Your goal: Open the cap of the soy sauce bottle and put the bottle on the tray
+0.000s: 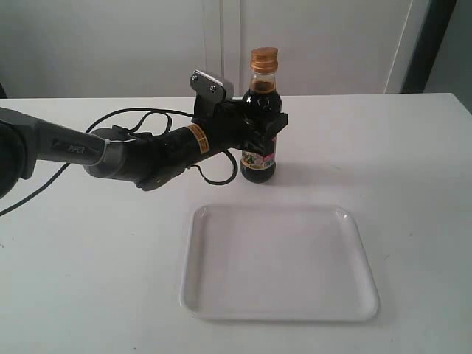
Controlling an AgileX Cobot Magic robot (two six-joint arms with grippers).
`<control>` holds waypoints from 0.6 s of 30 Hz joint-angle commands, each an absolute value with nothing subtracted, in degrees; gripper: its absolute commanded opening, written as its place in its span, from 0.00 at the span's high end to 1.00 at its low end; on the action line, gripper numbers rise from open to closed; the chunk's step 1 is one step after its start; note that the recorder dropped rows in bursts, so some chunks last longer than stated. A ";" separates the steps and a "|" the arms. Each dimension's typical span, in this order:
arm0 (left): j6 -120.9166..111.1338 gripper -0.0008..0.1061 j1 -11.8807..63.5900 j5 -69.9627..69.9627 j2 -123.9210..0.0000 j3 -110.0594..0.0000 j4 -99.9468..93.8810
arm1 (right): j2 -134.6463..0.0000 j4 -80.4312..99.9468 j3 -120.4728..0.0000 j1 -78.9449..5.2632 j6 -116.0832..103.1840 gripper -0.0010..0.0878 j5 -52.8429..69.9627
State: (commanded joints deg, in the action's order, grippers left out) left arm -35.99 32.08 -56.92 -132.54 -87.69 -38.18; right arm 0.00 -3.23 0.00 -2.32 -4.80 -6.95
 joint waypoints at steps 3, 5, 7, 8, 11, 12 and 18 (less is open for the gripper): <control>-35.99 0.99 32.08 -56.92 -132.54 -87.69 -38.18 | 0.00 -3.23 0.00 -2.32 -9.22 0.99 -15.94; -35.99 0.99 32.08 -56.92 -132.54 -87.69 -38.18 | 0.00 -3.11 0.00 -2.32 -16.02 0.99 -17.97; -35.99 0.99 32.08 -56.92 -132.54 -87.69 -38.18 | 0.00 -3.00 0.00 -2.32 -21.89 0.99 -16.34; -35.99 0.99 32.08 -56.92 -132.54 -87.69 -38.18 | 0.00 -2.85 -0.28 -2.32 -21.66 0.99 -15.25; -35.99 0.99 32.08 -56.92 -132.54 -87.69 -38.18 | -0.33 -2.57 -3.42 -2.32 -17.95 0.99 -14.38; -35.99 0.99 32.08 -56.92 -132.54 -87.69 -38.18 | -1.46 -2.57 -4.53 -2.32 -16.74 0.99 -14.38; -35.99 0.99 32.08 -56.92 -132.54 -87.69 -38.18 | -14.20 -2.57 -14.01 -2.32 -13.07 0.99 -14.38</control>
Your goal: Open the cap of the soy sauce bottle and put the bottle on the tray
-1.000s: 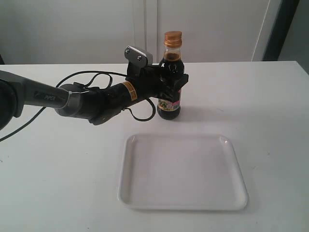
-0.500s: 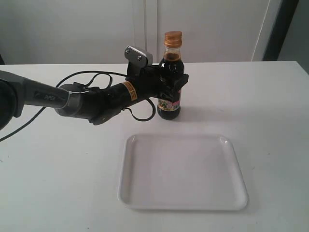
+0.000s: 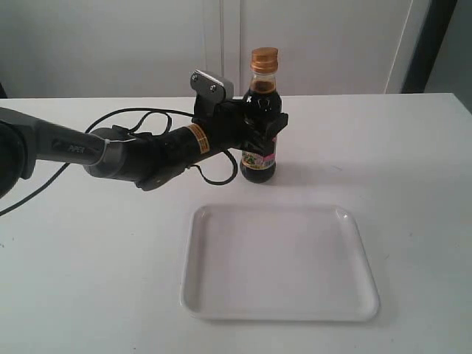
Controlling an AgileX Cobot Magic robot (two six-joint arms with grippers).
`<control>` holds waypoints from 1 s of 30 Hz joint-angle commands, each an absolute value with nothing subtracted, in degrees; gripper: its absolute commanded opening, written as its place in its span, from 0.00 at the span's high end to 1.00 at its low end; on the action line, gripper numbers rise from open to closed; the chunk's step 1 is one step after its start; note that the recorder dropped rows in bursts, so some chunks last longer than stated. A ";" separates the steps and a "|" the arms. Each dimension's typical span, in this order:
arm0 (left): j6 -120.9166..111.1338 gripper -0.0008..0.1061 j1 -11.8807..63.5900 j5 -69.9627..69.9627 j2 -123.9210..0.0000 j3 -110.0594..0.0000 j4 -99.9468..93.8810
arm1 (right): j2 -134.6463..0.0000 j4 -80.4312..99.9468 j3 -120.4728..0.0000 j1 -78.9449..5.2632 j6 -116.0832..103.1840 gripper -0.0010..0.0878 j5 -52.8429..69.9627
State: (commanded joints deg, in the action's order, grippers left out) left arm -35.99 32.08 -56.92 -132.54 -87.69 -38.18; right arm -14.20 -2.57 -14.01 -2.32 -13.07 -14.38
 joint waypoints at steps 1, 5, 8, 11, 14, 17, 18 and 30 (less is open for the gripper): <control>-35.99 0.99 32.08 -56.92 -132.54 -87.69 -38.18 | -17.28 -2.48 -15.78 -2.32 -13.07 0.99 -13.97; -35.99 0.99 32.08 -56.92 -132.54 -87.69 -38.18 | -29.66 3.14 -21.77 -2.32 -13.07 0.99 -11.80; -35.99 0.99 32.08 -56.92 -132.54 -87.69 -38.18 | -37.16 6.23 -24.72 -2.32 -13.07 0.99 -12.07; -35.99 0.99 32.08 -56.92 -132.54 -87.69 -38.18 | -43.61 7.85 -27.32 -2.32 -13.07 0.99 -12.19; -35.99 0.99 32.08 -56.77 -132.54 -87.69 -38.18 | -50.02 7.83 -29.94 -2.32 -13.07 0.99 -10.41; -35.99 0.99 32.08 -56.77 -132.54 -87.69 -38.18 | -55.51 8.49 -31.67 -2.32 -13.07 0.99 -10.02; -35.99 0.99 32.08 -56.77 -132.54 -87.69 -38.18 | -57.34 9.43 -32.43 -2.32 -13.07 0.99 -9.38; -36.11 0.99 32.08 -55.48 -132.54 -87.69 -38.67 | -75.90 12.59 -44.35 -2.32 -7.07 0.99 14.02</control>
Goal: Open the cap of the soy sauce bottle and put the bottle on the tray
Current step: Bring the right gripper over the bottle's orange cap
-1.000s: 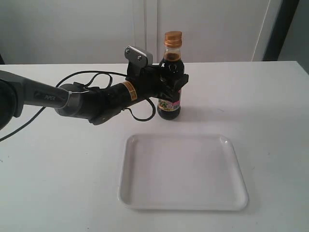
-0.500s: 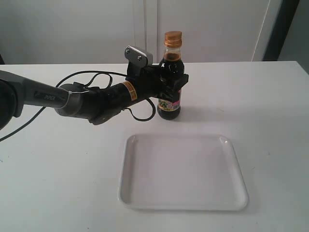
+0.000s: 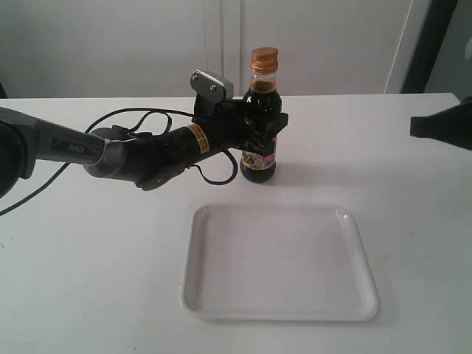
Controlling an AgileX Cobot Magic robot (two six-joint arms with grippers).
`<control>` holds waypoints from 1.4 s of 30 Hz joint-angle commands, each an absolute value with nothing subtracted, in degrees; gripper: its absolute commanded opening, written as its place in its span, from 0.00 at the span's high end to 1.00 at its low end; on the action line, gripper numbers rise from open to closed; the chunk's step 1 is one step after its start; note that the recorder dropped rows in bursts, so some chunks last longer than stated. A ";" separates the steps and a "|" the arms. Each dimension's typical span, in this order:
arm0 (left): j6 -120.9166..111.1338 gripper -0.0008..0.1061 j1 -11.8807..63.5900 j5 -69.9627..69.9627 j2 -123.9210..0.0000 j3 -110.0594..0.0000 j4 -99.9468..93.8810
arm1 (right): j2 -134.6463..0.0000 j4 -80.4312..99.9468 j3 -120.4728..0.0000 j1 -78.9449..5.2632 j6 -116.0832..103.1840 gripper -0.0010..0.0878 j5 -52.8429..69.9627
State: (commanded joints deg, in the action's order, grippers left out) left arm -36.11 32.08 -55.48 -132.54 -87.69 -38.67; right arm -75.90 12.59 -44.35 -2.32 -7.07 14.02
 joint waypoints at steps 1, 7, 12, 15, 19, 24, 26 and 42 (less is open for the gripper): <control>-36.11 0.99 32.08 -55.21 -132.54 -87.69 -38.67 | -76.92 12.45 -45.22 -2.32 -5.76 0.99 15.91; -36.11 0.99 32.08 -53.44 -132.54 -87.69 -40.63 | -82.98 -5.10 -50.78 -2.32 13.31 0.99 29.85; -36.11 0.99 32.08 -52.66 -132.54 -87.69 -40.63 | -88.36 -29.00 -57.41 -1.92 35.88 0.99 42.29; -36.11 0.99 32.08 -52.67 -132.54 -87.69 -40.75 | -91.18 -40.01 -61.38 -0.43 42.42 0.99 47.51; -36.11 0.99 32.08 -52.67 -132.54 -87.69 -40.75 | -94.86 -51.45 -65.90 2.23 49.26 0.99 56.57; -36.11 0.99 32.08 -52.67 -132.54 -87.69 -40.75 | -99.62 -57.74 -70.24 2.66 54.96 0.99 66.13; -36.11 0.99 32.08 -52.67 -132.54 -87.69 -40.75 | -101.28 -59.10 -71.72 2.66 55.88 0.99 68.27; -36.11 0.99 32.08 -52.67 -132.54 -87.69 -40.75 | -109.42 -70.61 -84.90 1.77 58.49 0.99 69.96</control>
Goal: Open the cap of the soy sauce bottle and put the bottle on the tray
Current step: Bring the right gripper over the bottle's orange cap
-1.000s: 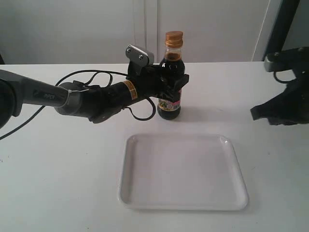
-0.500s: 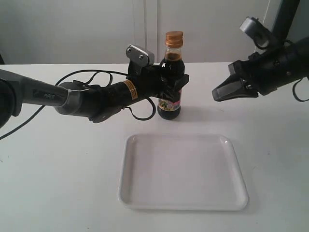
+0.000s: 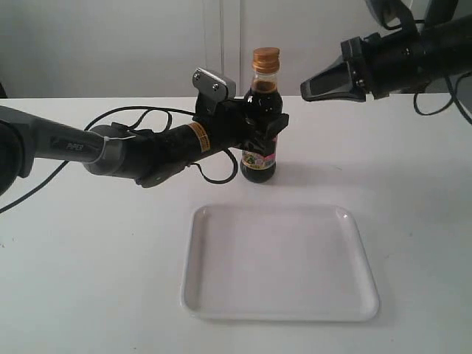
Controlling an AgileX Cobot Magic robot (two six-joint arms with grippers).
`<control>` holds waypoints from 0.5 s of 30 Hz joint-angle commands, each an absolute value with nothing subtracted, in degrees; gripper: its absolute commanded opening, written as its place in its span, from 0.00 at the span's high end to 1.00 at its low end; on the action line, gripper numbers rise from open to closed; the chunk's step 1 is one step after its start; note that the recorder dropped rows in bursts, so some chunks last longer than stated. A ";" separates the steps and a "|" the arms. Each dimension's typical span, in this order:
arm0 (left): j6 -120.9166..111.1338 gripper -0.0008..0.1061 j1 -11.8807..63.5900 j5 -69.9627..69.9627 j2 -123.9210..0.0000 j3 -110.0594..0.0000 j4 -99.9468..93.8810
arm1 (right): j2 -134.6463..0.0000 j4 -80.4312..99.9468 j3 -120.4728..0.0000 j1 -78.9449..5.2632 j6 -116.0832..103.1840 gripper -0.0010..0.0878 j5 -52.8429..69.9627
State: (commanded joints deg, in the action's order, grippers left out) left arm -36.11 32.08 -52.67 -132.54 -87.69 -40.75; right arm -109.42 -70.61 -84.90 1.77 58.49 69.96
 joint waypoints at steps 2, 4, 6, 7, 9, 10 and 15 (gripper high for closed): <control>-36.11 0.99 32.08 -52.67 -132.54 -87.69 -40.75 | -110.44 -71.36 -85.62 1.19 58.49 0.99 69.96; -36.11 0.99 32.08 -52.67 -132.54 -87.69 -40.75 | -111.53 -72.35 -86.25 0.87 58.49 0.99 69.96; -36.11 0.99 32.08 -52.67 -132.54 -87.69 -40.75 | -112.40 -72.45 -87.53 0.15 58.49 0.99 69.96; -36.11 0.99 32.08 -52.67 -132.54 -87.69 -40.75 | -112.81 -72.45 -88.10 -0.19 58.49 0.99 69.96; -36.11 0.99 32.08 -52.67 -132.54 -87.69 -40.75 | -114.04 -72.45 -89.95 -1.11 58.08 0.99 69.96; -36.11 0.99 32.08 -52.67 -132.54 -87.69 -40.75 | -114.71 -72.45 -90.95 -1.47 57.59 0.99 69.96; -36.11 0.99 32.08 -52.67 -132.54 -87.69 -40.75 | -118.67 -72.35 -97.10 -2.41 54.85 0.99 69.96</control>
State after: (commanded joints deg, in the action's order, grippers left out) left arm -36.11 32.08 -52.67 -132.54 -87.69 -40.75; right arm -118.67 -72.35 -97.10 -2.41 54.85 69.96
